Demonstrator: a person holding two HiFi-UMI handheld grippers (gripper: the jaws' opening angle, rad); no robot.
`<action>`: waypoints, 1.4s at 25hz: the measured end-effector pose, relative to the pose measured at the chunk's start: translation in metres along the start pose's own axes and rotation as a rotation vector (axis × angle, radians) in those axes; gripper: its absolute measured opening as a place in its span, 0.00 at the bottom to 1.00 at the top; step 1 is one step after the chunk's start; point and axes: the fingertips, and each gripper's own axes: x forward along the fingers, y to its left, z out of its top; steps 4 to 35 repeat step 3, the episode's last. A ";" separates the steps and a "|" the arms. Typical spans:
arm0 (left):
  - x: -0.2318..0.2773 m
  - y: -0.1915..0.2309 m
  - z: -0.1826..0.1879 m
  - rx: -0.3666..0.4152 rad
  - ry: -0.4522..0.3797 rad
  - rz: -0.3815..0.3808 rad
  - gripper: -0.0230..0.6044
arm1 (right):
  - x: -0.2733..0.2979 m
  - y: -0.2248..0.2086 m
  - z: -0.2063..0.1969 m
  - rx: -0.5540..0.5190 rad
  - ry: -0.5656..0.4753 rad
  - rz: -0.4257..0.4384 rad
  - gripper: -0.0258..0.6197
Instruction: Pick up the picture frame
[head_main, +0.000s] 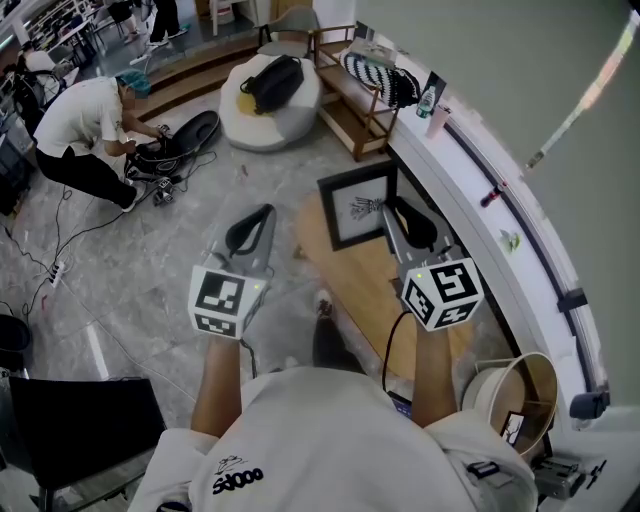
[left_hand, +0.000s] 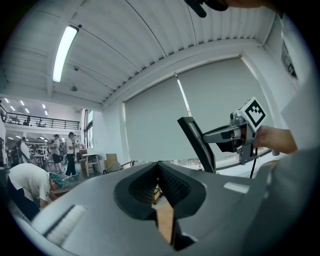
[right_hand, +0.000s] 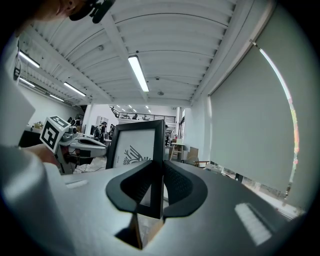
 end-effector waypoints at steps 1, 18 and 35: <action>0.000 0.000 -0.001 0.000 0.000 0.000 0.05 | 0.000 0.000 0.000 -0.001 0.000 0.001 0.15; 0.000 0.000 -0.001 -0.001 0.000 -0.001 0.05 | 0.001 0.001 -0.001 -0.003 0.001 0.004 0.15; 0.000 0.000 -0.001 -0.001 0.000 -0.001 0.05 | 0.001 0.001 -0.001 -0.003 0.001 0.004 0.15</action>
